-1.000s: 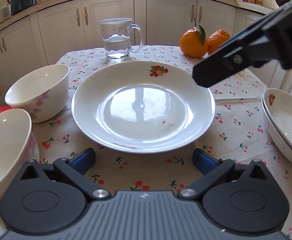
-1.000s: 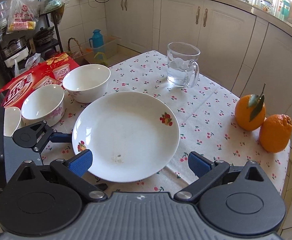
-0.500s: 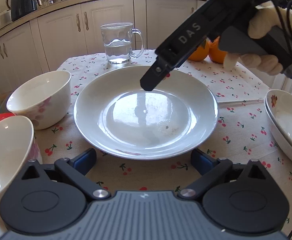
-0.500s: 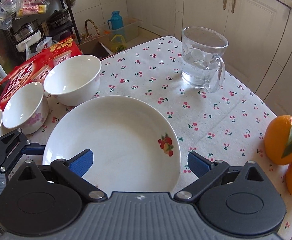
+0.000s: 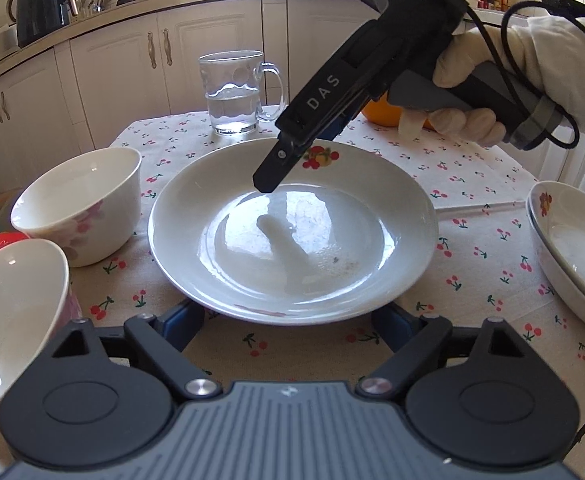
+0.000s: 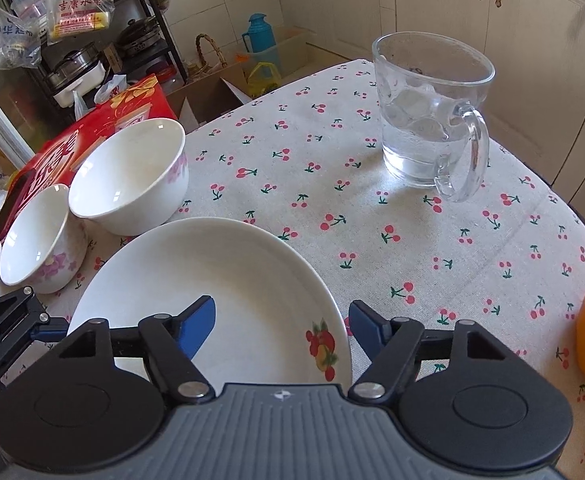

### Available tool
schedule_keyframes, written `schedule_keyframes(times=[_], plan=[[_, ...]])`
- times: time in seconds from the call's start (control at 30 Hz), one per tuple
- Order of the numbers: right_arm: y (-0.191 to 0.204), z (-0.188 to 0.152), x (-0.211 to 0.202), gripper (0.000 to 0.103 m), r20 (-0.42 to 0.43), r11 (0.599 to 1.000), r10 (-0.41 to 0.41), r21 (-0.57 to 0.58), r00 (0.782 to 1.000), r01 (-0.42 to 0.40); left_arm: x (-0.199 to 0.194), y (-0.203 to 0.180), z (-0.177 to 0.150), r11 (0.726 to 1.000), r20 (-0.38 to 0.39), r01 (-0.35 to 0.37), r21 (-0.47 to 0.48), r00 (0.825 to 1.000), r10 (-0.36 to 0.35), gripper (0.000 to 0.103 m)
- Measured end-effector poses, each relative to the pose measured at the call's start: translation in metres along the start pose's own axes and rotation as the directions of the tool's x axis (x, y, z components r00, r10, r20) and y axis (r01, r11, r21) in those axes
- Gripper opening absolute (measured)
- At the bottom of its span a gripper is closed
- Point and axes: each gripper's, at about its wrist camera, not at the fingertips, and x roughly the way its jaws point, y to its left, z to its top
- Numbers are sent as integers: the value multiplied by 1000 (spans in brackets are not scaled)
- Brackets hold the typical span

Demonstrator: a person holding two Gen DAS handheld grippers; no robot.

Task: Organize plates and bowls
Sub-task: 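Grasp the flowered white plate rim with the right tool and lift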

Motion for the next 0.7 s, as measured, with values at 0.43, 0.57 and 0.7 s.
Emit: schedule_keyframes(times=[0.43,0.57,0.7], plan=[[-7,-6,-5,72,3,997,67,30,998,-67,-2,0,1,999,-3,9,41,1000,-9,90],[-4,-11,-7,72,-1,997,61,41,998,-61,-5,0,0,998,-4,13,60,1000,-13,90],[-1,-17,-12,72,2,996,54,72,999,-54,-9,1,-3,996,-10,40,80,999,-39,90]])
